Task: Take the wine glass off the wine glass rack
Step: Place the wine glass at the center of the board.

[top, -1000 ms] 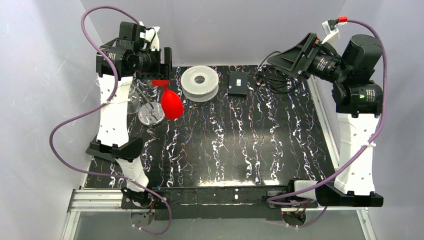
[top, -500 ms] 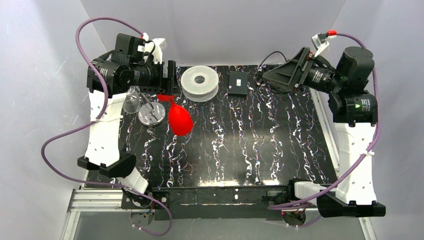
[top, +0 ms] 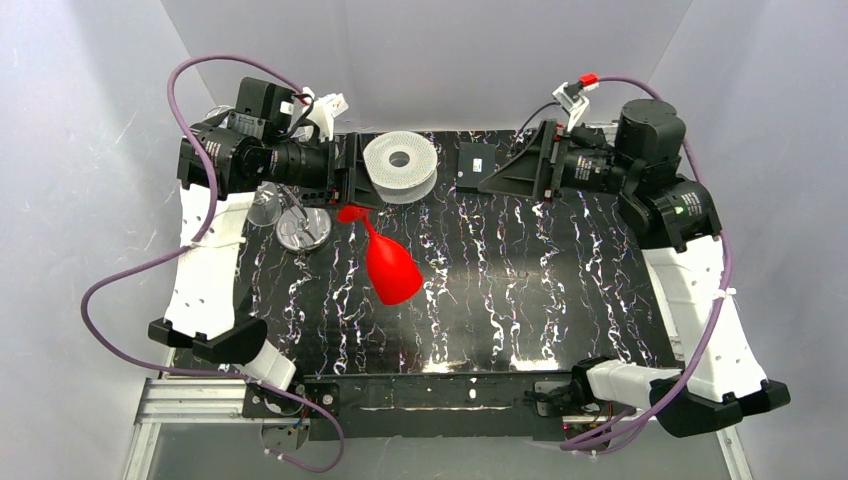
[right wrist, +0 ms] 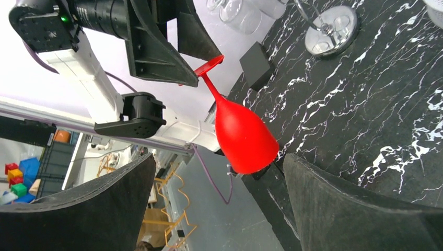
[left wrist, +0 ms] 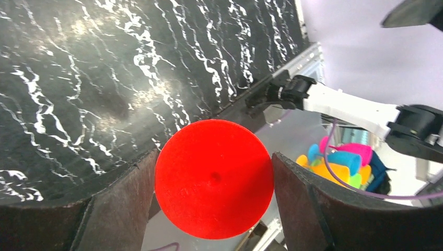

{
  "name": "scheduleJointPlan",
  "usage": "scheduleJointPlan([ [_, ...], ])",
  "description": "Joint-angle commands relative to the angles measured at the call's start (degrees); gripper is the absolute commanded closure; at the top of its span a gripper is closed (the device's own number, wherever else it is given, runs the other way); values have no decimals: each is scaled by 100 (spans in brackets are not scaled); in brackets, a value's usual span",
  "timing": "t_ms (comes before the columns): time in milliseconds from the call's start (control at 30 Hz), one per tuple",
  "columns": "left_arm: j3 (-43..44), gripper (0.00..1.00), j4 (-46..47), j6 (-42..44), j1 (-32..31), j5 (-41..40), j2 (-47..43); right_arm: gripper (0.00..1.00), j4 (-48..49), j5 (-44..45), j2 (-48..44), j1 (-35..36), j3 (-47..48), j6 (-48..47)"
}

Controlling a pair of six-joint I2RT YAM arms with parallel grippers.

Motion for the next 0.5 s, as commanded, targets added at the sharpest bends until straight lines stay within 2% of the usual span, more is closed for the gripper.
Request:
scheduleJointPlan([
  [0,-80,32,-728,-295,-57,947,-136,0,365,252,74,398,-71,-176],
  [133,-100,31,-565,-428,-107,1332,-77,0,492,350,131,610,-167,-226],
  [467,-70,31,-363,-598,-237,1795,68,9,784,378,521,1173,-202,-393],
])
